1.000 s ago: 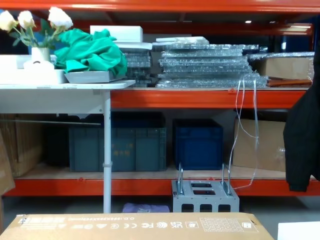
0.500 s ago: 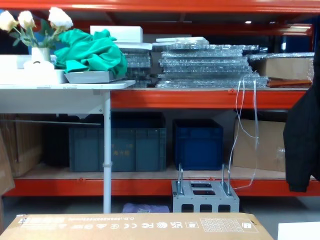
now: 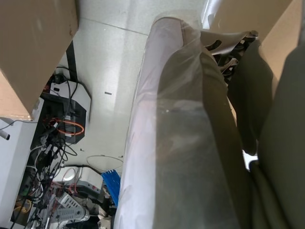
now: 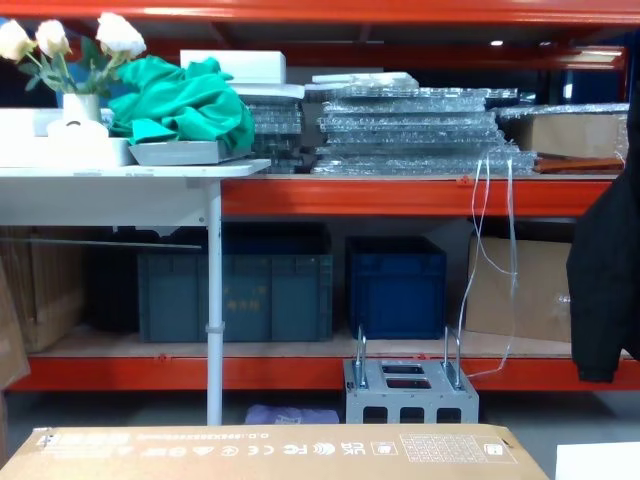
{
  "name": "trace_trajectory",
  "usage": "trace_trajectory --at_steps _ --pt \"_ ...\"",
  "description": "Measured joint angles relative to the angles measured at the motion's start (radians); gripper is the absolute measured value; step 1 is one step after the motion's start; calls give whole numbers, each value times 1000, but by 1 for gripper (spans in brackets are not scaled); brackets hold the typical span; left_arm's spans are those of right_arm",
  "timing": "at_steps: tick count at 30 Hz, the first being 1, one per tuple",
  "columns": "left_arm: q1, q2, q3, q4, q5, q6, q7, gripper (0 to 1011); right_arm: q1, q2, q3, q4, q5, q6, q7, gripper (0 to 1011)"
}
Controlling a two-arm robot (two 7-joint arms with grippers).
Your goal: Use one hand to grasp the basket and place it at the designated location.
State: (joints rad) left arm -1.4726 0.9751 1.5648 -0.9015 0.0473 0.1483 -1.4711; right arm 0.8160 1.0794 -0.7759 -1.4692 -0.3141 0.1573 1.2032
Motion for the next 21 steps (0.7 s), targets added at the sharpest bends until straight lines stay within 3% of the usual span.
trace_trajectory --at_steps 7,10,21 --pt "0 0 0 0 0 0 0 0 -13 20 34 -20 11 1 -10 896" --pt "0 0 0 0 0 0 0 0 -22 48 68 -49 36 4 -23 974" --pt "0 0 0 0 0 0 0 0 -58 119 151 -121 95 22 -57 1000"
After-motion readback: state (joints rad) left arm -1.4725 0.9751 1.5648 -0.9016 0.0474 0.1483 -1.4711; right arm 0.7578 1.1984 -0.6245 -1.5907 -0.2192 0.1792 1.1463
